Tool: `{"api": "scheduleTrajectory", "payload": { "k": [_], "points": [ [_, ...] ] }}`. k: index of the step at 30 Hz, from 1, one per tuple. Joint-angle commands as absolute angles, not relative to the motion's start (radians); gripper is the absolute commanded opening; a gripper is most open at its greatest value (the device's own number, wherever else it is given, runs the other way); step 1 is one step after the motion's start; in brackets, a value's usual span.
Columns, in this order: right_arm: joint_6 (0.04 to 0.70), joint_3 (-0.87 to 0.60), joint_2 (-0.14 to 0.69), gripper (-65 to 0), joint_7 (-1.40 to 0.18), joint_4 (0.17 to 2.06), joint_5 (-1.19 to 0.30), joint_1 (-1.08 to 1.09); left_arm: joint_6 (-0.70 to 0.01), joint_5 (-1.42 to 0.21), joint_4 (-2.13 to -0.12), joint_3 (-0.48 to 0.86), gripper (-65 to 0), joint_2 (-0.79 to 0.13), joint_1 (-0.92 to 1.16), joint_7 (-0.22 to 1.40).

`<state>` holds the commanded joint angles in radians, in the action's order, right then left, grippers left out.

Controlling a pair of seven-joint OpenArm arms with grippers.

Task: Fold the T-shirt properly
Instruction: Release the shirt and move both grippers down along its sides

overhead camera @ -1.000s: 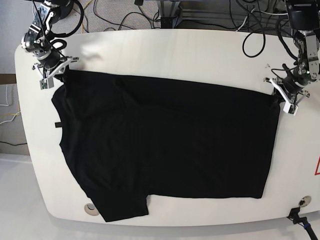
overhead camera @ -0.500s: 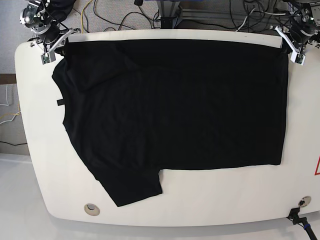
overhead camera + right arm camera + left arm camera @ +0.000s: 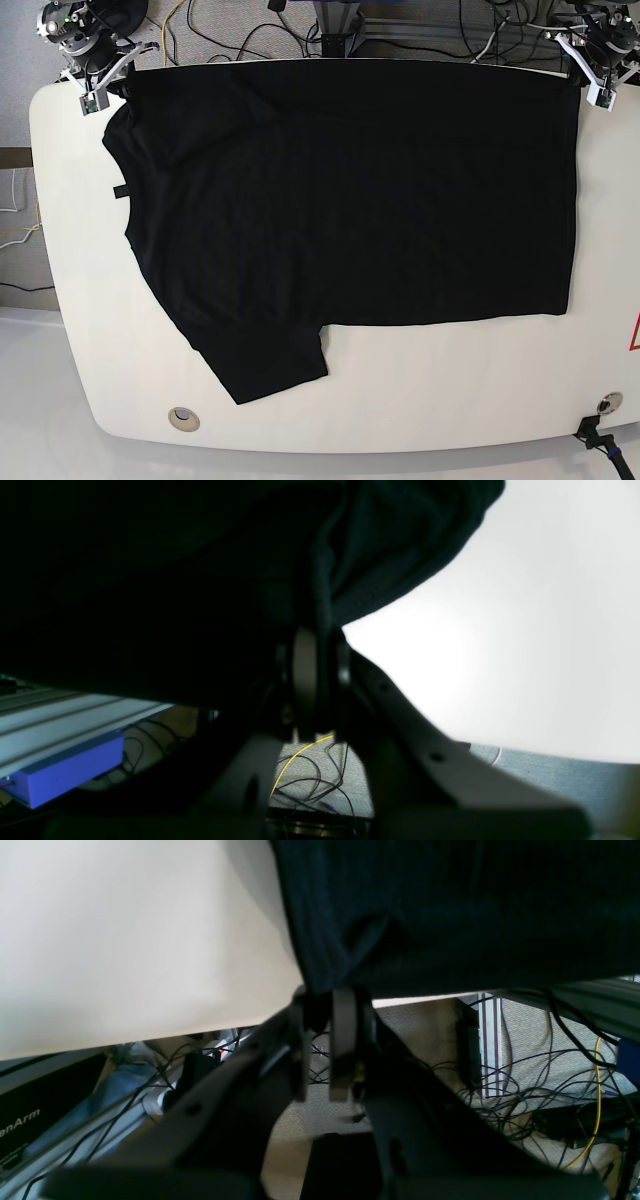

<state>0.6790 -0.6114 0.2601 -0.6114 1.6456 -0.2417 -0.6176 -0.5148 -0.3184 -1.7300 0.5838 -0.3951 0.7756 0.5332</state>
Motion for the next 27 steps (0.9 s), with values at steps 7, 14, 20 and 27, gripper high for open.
{"api": "scheduleTrajectory", "payload": {
  "k": [7,14,20,27],
  "points": [
    [0.671,-0.613,0.259,-65.0,-0.611,1.646,-0.232,-0.621,-0.515,-0.314,-1.730,0.582,-55.6,-0.403,0.774,0.533],
    [0.677,-0.651,0.255,-30.6,-0.611,1.649,-0.242,-0.619,-0.616,-0.314,-1.733,0.584,-24.3,-0.456,0.763,0.615],
    [0.679,-0.653,0.255,-28.2,-0.611,1.765,-0.243,-0.621,-0.619,-0.315,-1.758,0.657,-24.9,-0.470,0.723,0.616],
    [0.679,-0.650,0.262,-28.0,-0.745,1.879,-0.243,-0.493,-0.619,-0.312,-1.804,0.653,-24.9,-0.470,0.521,0.634]
  ]
}}
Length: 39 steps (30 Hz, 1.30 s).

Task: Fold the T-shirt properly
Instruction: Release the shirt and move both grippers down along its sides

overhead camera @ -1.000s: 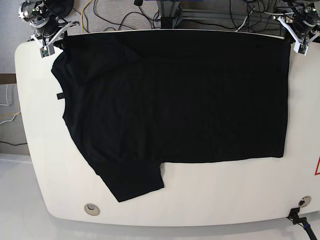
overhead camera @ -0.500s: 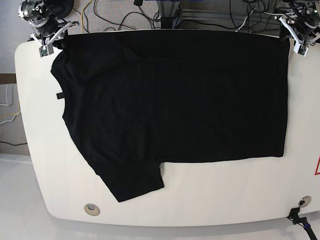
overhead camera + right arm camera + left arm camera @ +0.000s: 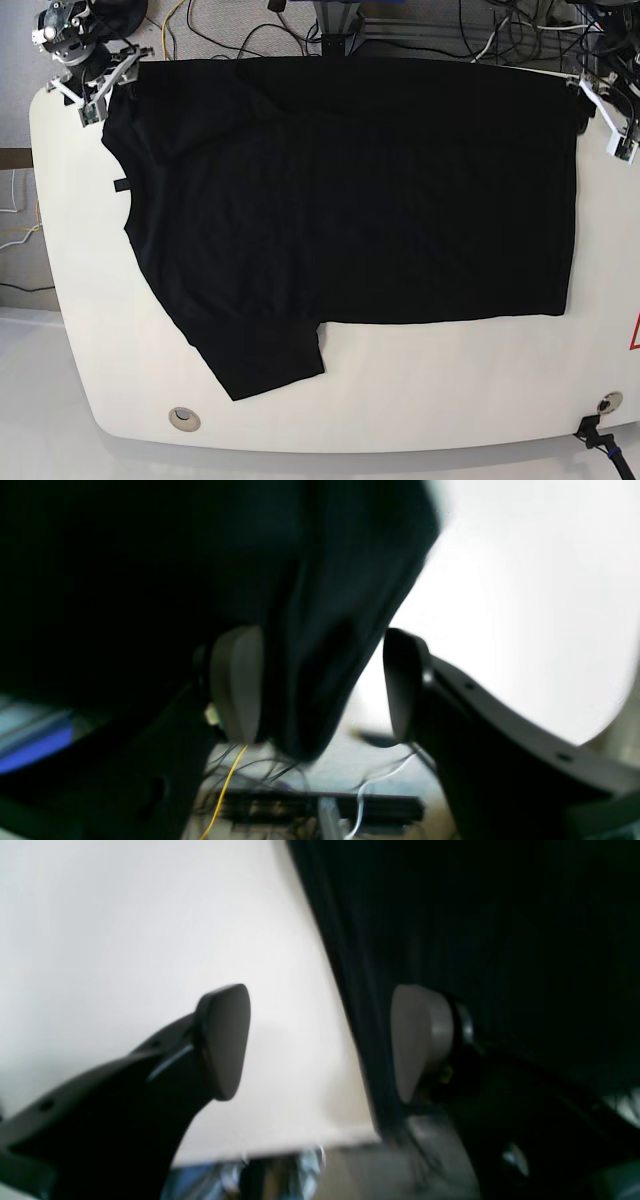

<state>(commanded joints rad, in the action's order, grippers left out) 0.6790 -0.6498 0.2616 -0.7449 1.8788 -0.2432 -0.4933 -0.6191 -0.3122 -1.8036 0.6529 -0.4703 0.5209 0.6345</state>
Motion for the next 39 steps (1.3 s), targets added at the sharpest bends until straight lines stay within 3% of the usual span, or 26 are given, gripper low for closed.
{"api": "scheduleTrajectory", "payload": {
  "k": [9,16,19,30,39],
  "points": [
    [0.673,-0.575,0.265,-28.0,-0.782,1.748,-0.231,-0.174,-0.618,-0.312,-1.704,0.467,-24.9,-0.464,0.120,0.754],
    [0.673,-0.490,0.242,-28.2,-0.792,1.570,-0.093,0.104,-0.618,-0.309,-1.448,0.354,-24.9,-0.470,-0.114,0.748],
    [0.674,-0.456,0.239,-28.2,-0.783,1.469,-0.042,0.217,-0.619,-0.220,-1.348,0.331,-24.9,-0.469,-0.199,0.714],
    [0.668,-0.412,0.243,-28.2,-0.489,0.901,0.147,0.582,-0.621,-0.150,-0.831,0.260,-24.6,-0.492,-0.438,0.430],
    [0.547,-0.407,0.288,-28.2,-0.216,0.479,0.185,0.743,-0.641,-0.151,-0.619,0.142,-24.3,-0.519,-0.559,0.275]
  ]
}}
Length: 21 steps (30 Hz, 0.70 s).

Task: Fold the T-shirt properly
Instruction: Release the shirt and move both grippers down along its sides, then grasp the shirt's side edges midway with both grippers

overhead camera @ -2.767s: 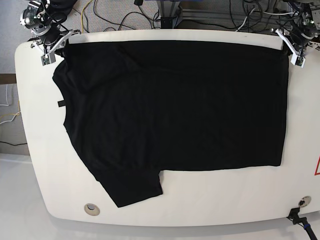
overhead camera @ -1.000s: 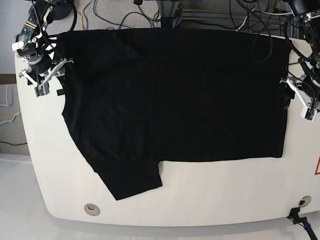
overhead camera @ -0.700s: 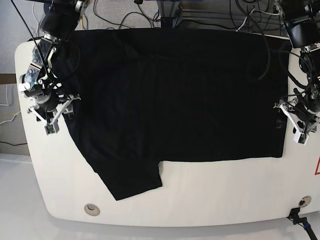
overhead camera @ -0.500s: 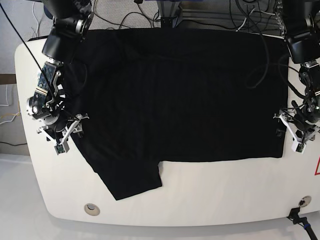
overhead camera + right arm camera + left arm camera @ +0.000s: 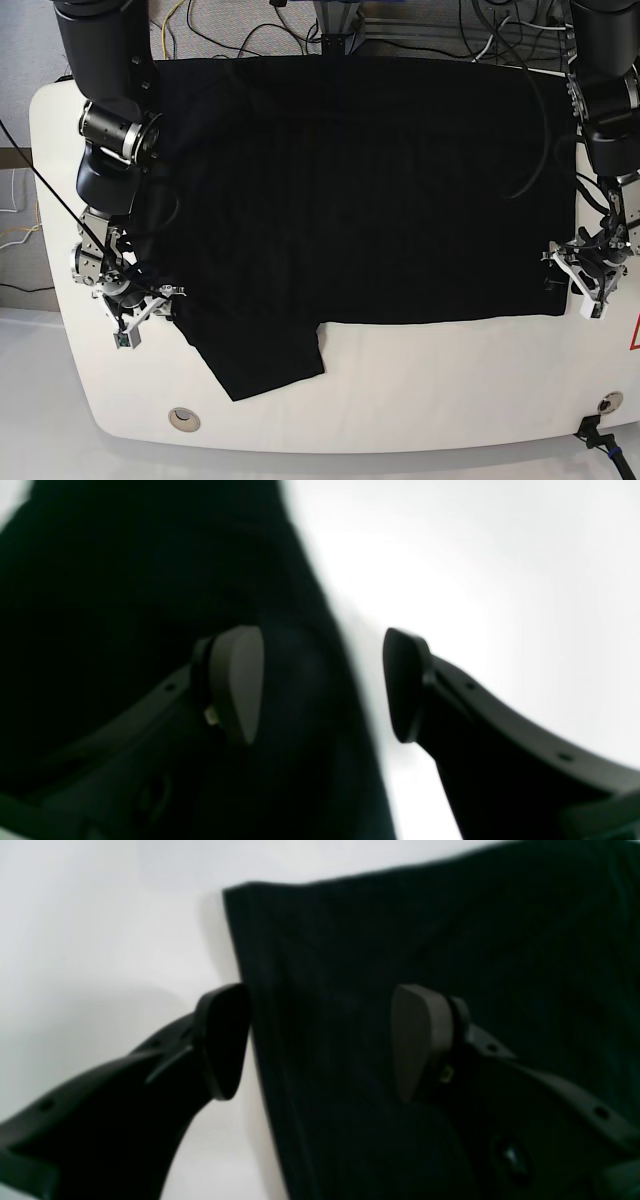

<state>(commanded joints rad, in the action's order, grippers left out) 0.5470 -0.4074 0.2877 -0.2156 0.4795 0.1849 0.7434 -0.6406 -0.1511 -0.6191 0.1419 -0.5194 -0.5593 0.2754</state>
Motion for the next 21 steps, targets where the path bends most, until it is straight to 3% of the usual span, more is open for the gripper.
{"api": "scheduleTrajectory", "payload": {
  "k": [8,21],
  "points": [
    [0.518,-0.406,0.317,-28.0,-0.166,0.404,0.185,0.727,-0.659,-0.151,-0.572,0.142,-24.3,-0.519,-0.570,0.252],
    [0.524,-0.407,0.248,-28.4,-0.166,0.407,0.179,0.700,-0.656,-0.154,-0.572,0.147,-24.6,-0.547,-0.564,0.254]
  ]
}}
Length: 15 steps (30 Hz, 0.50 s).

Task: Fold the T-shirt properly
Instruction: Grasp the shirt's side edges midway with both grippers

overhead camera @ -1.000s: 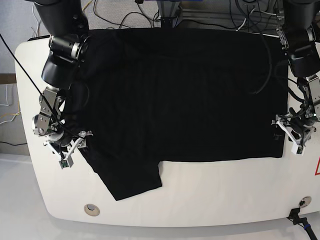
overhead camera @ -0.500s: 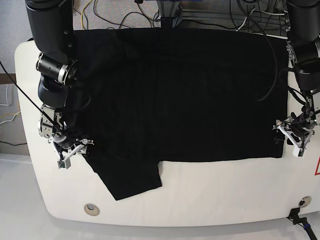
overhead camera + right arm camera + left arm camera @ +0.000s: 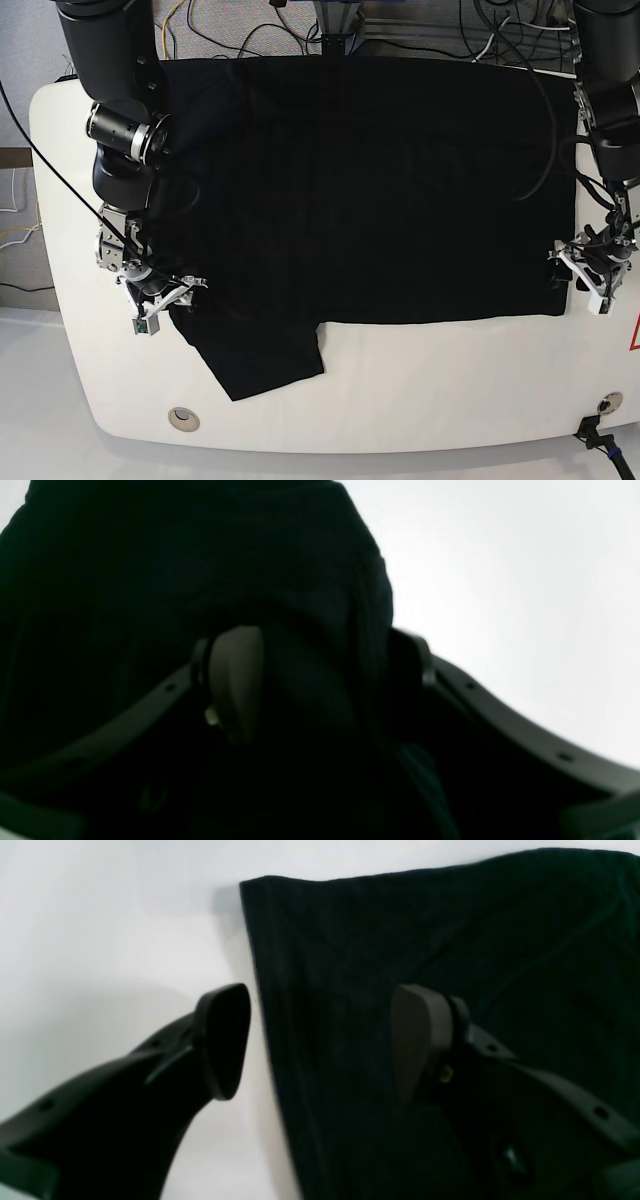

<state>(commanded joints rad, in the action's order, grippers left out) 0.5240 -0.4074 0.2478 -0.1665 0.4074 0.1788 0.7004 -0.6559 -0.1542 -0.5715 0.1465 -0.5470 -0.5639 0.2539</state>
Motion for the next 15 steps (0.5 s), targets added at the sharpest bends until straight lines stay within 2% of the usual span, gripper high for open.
{"api": "scheduleTrajectory", "payload": {
  "k": [2,4,9,11,15],
  "points": [
    [0.524,-0.407,0.248,-28.9,-0.166,0.407,0.179,0.700,-0.654,-0.154,-0.570,0.147,-24.6,-0.553,-0.564,0.252],
    [0.524,-0.407,0.239,-33.3,-0.166,0.407,0.179,0.700,-0.639,-0.154,-0.565,0.147,-24.7,-0.564,-0.567,0.252],
    [0.524,-0.407,0.232,-55.8,-0.166,0.407,0.180,0.700,-0.533,-0.154,-0.565,0.147,-24.6,-0.567,-0.570,0.252],
    [0.522,-0.407,0.231,-62.6,-0.166,0.407,0.182,0.700,-0.493,-0.154,-0.564,0.147,-24.5,-0.567,-0.570,0.252],
    [0.521,-0.407,0.228,-65.0,-0.166,0.407,0.182,0.700,-0.490,-0.153,-0.562,0.147,-24.5,-0.559,-0.567,0.252]
  ]
}}
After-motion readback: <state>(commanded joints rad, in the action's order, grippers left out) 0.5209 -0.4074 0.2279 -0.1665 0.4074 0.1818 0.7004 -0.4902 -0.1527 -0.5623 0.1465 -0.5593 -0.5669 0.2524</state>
